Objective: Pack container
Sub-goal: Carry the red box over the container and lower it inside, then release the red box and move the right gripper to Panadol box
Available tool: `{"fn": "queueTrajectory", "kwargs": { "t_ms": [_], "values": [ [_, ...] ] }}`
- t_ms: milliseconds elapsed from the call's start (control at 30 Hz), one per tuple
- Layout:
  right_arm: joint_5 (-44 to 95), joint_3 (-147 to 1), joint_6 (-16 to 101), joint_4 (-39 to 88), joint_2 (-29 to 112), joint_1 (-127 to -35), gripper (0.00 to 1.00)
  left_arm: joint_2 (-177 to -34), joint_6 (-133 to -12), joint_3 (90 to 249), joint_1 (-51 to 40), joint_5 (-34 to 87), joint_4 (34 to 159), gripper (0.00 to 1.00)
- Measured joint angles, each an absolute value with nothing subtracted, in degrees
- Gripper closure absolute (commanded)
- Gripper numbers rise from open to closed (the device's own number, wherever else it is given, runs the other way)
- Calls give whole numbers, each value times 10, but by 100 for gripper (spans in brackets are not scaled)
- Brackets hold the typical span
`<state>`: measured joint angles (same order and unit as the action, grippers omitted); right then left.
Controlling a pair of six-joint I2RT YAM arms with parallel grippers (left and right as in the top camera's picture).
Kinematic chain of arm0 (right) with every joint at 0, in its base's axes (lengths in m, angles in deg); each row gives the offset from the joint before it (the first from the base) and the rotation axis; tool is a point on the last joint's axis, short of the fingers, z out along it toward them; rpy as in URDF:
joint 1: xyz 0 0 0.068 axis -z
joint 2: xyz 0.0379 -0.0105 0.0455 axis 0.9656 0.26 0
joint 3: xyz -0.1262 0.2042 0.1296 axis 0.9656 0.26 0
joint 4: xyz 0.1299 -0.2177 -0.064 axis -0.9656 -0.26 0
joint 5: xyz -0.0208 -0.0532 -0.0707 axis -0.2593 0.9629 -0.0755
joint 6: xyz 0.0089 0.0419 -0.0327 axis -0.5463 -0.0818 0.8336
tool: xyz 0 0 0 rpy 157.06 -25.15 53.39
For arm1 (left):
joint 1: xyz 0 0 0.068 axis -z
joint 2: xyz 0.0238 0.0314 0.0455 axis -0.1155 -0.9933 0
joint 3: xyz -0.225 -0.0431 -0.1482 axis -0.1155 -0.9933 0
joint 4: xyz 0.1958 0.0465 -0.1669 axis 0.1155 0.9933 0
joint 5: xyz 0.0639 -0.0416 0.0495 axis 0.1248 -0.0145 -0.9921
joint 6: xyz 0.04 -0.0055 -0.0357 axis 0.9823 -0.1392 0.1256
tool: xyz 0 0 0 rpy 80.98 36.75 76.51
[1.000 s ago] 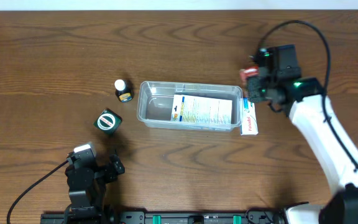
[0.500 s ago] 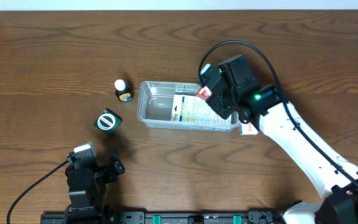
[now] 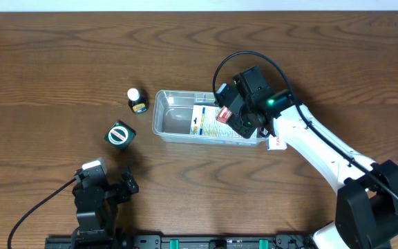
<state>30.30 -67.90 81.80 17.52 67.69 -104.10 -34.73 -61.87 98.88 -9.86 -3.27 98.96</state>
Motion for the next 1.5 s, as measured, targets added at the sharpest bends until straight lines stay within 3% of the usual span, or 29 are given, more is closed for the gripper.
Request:
{"fn": "queueTrajectory", "kwargs": {
  "t_ms": [133, 400, 533, 867, 967, 1100, 1200, 1267, 1500],
  "values": [
    [306, -679, 857, 151, 677, -1041, 31, -347, -619, 989, -99, -33, 990, 2],
    [319, -679, 939, 144, 677, -1041, 34, -347, -619, 989, -99, -33, 990, 2],
    [333, -679, 952, 147, 677, -1041, 21, -347, -619, 989, -99, -33, 990, 2],
    [364, -679, 955, 162, 677, -1041, 19, -347, -619, 989, -99, -33, 990, 2],
    [383, -679, 933, 176, 677, -1041, 23, -347, -619, 989, -99, -33, 990, 2],
    [390, -679, 873, 191, 668, -1036, 19, -347, -619, 989, -99, -33, 990, 2],
    [366, -679, 837, 196, 649, -1024, 31, -347, -619, 989, -99, -33, 990, 2],
    [352, -679, 816, 192, 633, -1018, 44, -347, -619, 989, -99, -33, 990, 2],
    [357, -680, 630, 173, 619, -986, 34, -347, -619, 989, -99, -33, 990, 2]
  ]
}}
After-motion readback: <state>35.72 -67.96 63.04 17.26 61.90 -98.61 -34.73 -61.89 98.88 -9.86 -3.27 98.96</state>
